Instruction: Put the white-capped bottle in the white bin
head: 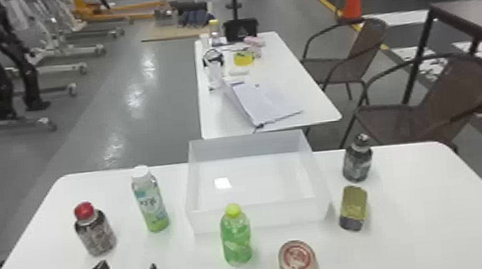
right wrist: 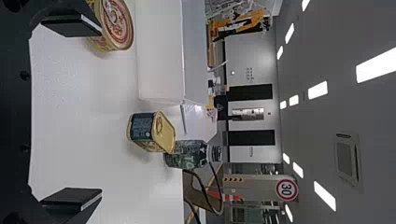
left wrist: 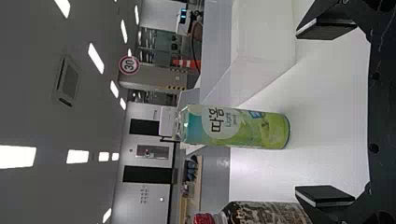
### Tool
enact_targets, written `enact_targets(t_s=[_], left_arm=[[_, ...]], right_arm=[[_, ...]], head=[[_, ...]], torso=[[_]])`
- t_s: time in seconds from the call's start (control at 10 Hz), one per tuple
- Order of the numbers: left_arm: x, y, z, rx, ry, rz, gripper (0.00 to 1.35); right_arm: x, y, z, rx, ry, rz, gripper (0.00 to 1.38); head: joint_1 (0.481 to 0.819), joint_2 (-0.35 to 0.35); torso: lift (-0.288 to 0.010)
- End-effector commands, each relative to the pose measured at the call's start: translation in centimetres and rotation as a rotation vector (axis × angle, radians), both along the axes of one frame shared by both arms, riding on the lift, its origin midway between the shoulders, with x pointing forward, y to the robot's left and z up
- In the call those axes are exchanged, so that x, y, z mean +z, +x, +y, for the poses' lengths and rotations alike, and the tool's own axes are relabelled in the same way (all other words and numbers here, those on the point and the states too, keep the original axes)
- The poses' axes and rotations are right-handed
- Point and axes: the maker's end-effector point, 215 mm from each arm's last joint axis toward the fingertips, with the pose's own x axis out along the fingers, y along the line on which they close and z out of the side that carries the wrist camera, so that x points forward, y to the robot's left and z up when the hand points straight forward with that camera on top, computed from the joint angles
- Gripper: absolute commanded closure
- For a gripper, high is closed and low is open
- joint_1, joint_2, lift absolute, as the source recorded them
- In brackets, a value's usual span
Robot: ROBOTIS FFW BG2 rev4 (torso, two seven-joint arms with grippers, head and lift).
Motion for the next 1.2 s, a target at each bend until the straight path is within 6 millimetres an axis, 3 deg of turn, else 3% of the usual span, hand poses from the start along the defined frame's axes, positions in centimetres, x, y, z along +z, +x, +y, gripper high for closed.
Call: enact_targets(t_s=[0.0, 0.6, 0.8, 1.1], left_arm=[[-0.1, 1.2, -0.5, -0.007, 0.007, -0.001, 0.13], [0.5, 6.5, -4.4, -0.075, 0.016, -0.032, 0.12], [0.5, 7.7, -4.5, -0.074, 0.036, -0.031, 0.12], [0.0, 9.4, -3.1, -0.004, 0.038, -0.014, 0.12]], right_arm=[[0.0, 0.0, 0.1, 0.001, 0.000, 0.000, 0.09], [0.0, 0.4, 0.3, 0.007, 0.001, -0.003, 0.09], [0.0, 0.6, 0.3, 0.011, 0.001, -0.005, 0.09], [0.1, 0.8, 0.6, 0.017, 0.006, -0.008, 0.09]], head=[[0.549, 0.000], [0.549, 0.000], [0.549, 0.000], [0.549, 0.000]], torso=[[-0.100], [-0.100], [-0.100], [-0.100]])
